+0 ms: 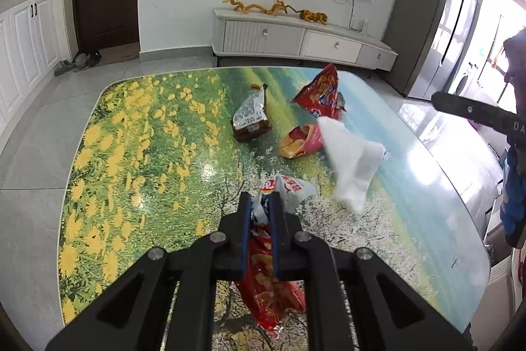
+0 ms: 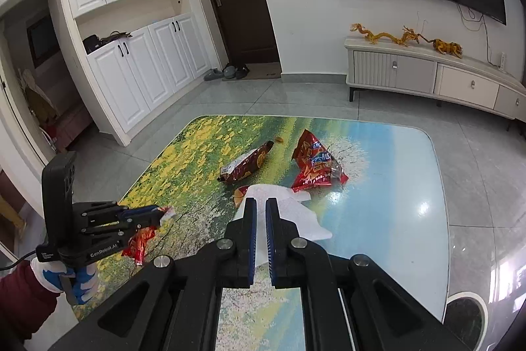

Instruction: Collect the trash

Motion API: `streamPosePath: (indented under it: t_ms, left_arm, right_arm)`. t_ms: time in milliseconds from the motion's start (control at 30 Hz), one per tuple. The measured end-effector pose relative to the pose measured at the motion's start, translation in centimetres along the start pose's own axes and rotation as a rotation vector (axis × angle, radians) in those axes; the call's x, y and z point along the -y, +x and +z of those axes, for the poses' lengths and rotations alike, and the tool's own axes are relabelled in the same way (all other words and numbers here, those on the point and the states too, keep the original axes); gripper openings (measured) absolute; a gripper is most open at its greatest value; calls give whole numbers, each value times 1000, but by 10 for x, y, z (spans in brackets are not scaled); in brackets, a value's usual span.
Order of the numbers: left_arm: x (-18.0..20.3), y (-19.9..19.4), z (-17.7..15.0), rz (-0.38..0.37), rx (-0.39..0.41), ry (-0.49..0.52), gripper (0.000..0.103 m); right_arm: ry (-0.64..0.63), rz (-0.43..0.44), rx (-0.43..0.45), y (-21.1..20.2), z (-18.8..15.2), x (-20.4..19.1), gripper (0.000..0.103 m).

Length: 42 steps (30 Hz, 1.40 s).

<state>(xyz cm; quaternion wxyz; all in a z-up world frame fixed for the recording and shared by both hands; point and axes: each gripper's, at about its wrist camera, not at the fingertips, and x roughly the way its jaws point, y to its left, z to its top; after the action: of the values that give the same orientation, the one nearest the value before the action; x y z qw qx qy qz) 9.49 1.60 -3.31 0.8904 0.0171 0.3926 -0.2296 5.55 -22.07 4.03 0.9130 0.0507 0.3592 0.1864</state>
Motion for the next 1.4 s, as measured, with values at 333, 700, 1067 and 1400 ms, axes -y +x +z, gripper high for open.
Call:
streamPosePath:
  t_ms: [333,700,1067,1400]
  left_arm:
    - [-9,-12,-9,-1,32,-51,10]
    - [-23,-1,-16,-38,35,-97,10]
    - [-9,-14,-15,-47,62,-105,10]
    - [9,-30,-13,-62,85,-95,10]
  right_arm:
    - [-30,-38,-104,53,-7,-10,38]
    - [-106,-133,-254,138,-2,2,20]
    - [-23,1,-100,73,2,3,8]
    - [62,40,-146,52,-27,8,13]
